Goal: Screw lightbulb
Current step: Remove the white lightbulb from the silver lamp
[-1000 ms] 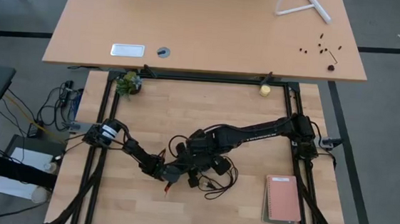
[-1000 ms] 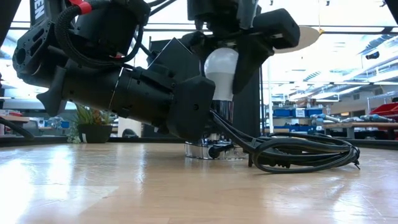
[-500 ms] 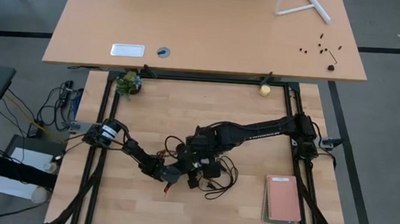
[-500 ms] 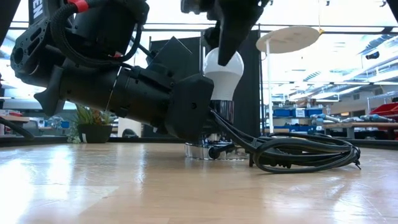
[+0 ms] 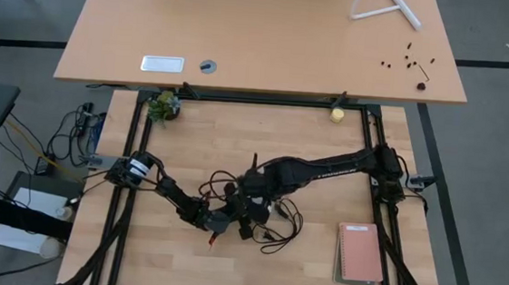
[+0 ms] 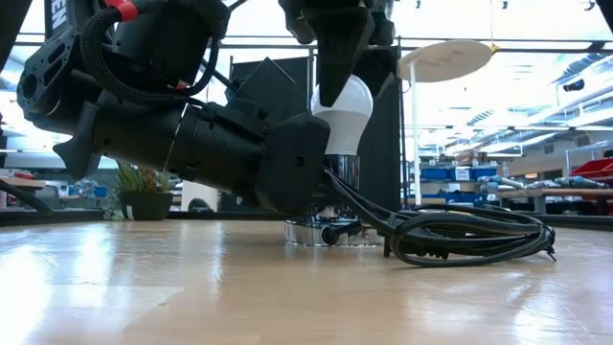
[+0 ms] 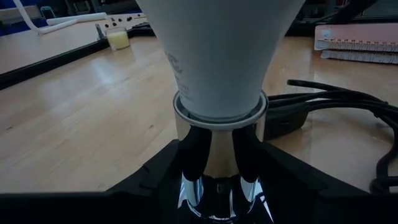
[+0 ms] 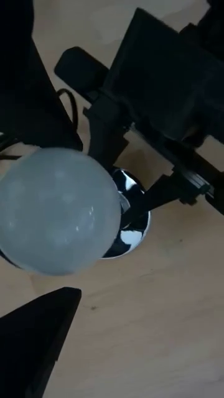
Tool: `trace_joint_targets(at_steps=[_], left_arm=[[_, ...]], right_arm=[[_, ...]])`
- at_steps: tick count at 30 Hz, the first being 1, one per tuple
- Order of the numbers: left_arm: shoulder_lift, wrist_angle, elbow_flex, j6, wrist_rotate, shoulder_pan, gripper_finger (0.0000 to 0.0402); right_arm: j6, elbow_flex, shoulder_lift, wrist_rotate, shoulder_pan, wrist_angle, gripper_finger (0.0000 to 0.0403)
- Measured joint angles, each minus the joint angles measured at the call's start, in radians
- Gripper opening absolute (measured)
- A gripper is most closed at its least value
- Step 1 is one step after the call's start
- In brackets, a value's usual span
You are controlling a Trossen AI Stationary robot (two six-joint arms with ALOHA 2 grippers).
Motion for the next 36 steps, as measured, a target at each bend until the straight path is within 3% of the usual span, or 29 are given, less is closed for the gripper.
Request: trace_joint_targets(at_steps=[11,29,36], left_arm=[[0.000,0.001,0.000,-0.022,0.000,0.000,0.0188],[0.000,0.003,0.000,-0.023,0.000,0.000,0.0188],[0.000,0.001,0.000,-0.022,0.000,0.000,0.0189]], right_arm=[[0.113,0.000,0.000,0.069,0.031,0.009,0.0374],[0.095,-0.002,0.058,0.016,0.011,0.011,0.0373],[0.049,-0.002,0.058,0.016,0.010,0.006,0.0323]])
